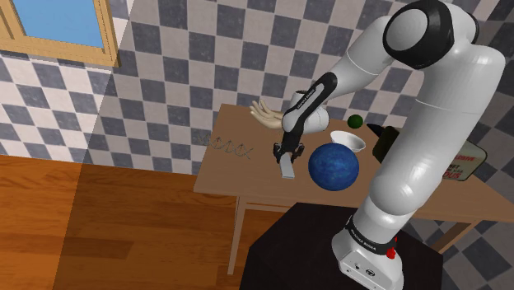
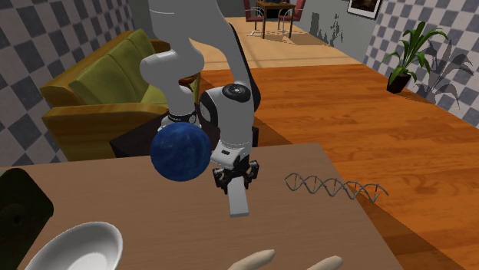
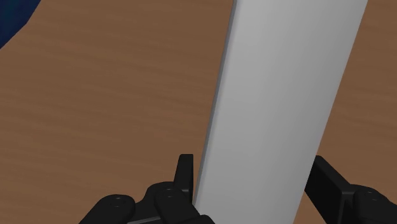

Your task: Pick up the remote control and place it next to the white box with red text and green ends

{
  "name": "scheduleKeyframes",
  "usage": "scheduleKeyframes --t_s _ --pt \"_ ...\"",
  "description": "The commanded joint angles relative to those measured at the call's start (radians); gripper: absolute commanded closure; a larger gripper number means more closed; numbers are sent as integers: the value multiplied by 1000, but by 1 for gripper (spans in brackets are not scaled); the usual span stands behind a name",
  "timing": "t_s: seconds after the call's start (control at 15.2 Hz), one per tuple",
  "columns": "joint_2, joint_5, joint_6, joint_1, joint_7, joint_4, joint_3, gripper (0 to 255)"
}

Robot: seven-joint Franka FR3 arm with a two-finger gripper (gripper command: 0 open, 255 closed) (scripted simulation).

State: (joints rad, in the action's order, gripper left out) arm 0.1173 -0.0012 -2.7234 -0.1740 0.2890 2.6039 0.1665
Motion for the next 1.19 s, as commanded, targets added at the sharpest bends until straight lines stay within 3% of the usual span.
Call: scheduleKeyframes --t_s 0.0,1.12 --pt "0 0 0 0 0 0 0 255" --pt "-225 -61 246 0 40 -24 7 255"
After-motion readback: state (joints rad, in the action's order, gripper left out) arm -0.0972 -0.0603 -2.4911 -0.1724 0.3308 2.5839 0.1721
